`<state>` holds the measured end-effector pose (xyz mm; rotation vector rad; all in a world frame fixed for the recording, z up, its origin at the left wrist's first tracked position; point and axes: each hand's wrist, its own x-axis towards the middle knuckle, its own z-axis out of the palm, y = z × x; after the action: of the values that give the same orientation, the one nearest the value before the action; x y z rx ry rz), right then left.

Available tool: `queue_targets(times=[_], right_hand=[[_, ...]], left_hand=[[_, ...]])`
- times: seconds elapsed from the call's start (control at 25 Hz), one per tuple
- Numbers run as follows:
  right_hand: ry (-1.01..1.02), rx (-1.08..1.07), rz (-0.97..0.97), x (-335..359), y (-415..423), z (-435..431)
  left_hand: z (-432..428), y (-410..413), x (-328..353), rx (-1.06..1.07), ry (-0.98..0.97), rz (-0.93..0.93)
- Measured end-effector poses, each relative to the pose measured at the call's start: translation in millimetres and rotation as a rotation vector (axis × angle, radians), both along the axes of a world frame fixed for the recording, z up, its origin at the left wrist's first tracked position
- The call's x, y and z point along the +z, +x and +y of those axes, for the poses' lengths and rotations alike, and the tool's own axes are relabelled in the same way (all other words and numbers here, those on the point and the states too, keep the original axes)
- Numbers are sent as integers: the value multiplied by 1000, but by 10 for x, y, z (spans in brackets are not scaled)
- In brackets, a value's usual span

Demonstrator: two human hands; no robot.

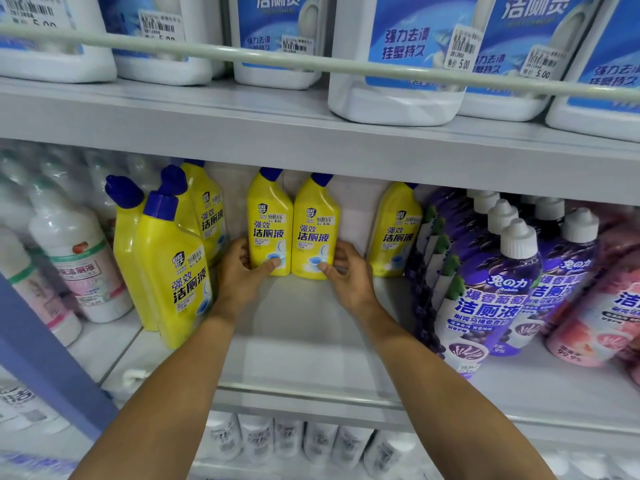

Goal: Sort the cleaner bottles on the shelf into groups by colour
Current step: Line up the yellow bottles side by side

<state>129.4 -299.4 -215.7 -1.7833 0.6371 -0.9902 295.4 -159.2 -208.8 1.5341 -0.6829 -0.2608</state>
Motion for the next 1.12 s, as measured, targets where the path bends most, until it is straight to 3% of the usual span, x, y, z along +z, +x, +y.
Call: queue_targets(times=[0.52,0.84,1.0,1.12], right_hand=[[53,-9,-18,125,-68,113],[-5,-96,-105,548,-398,260],[-213,-303,-127,777,-491,86],[-336,-508,18,1043,-423,-162]], left_hand=[[111,-92,102,-53,5,-3],[821,-608,693,-131,-184,-52],[1445,-659,978,-106,-337,-70],[1680,-660,1045,64,-417,-87]])
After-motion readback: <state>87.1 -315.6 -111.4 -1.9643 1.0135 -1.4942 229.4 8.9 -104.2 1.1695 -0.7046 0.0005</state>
